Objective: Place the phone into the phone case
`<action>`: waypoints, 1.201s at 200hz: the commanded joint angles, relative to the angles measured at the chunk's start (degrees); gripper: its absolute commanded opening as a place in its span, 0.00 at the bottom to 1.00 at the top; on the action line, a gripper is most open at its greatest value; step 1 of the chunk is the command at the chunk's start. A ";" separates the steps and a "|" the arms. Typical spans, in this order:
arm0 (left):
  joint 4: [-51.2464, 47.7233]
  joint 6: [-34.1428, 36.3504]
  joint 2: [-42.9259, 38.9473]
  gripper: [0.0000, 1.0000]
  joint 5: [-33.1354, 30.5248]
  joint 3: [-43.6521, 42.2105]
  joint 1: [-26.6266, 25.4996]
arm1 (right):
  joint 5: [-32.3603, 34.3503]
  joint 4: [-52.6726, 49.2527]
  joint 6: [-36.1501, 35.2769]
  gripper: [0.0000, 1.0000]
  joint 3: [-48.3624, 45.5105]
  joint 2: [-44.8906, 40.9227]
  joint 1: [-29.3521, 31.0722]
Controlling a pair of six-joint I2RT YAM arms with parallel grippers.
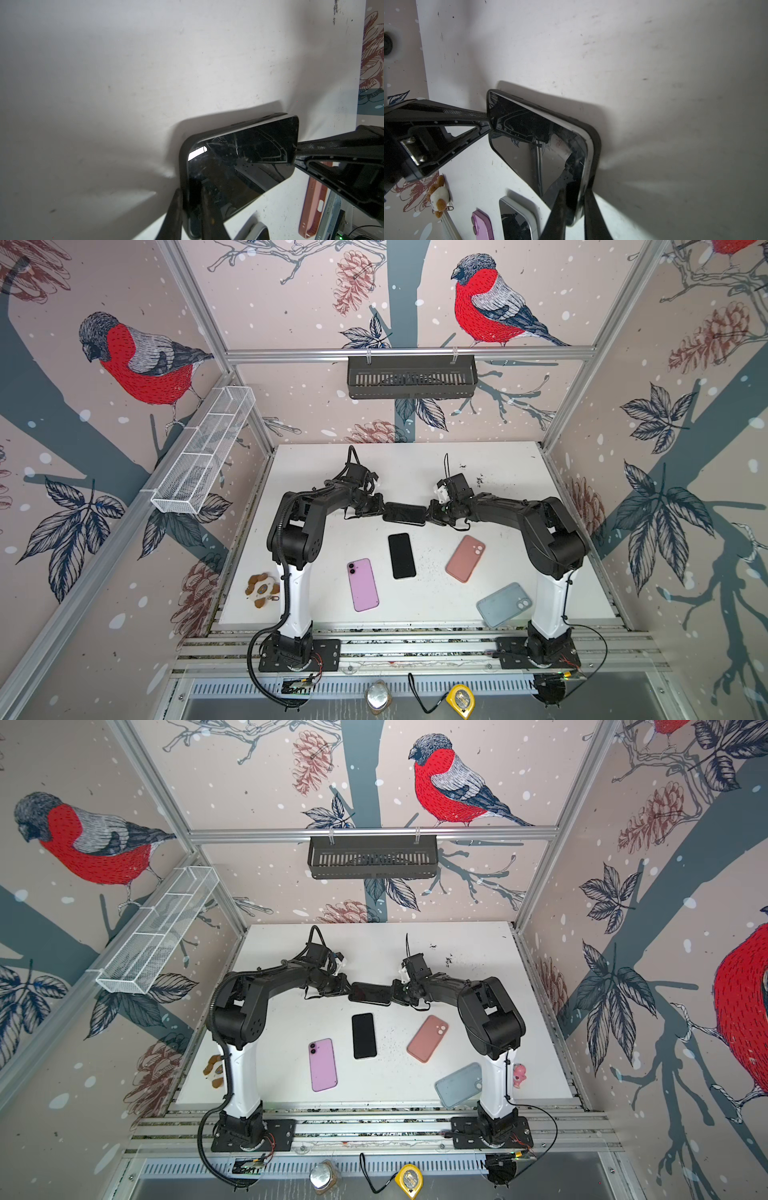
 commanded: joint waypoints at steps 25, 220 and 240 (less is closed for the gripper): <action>-5.03 1.52 2.43 0.16 1.40 -0.47 -1.46 | 3.27 -2.01 -2.64 0.13 0.74 1.41 1.43; -5.12 1.57 2.72 0.17 2.41 -0.15 -1.62 | 6.71 -2.29 -3.23 0.01 -1.54 4.91 3.20; -5.27 1.52 2.80 0.17 2.41 -0.16 -1.60 | 6.93 -2.10 -3.13 0.01 -1.88 5.05 3.34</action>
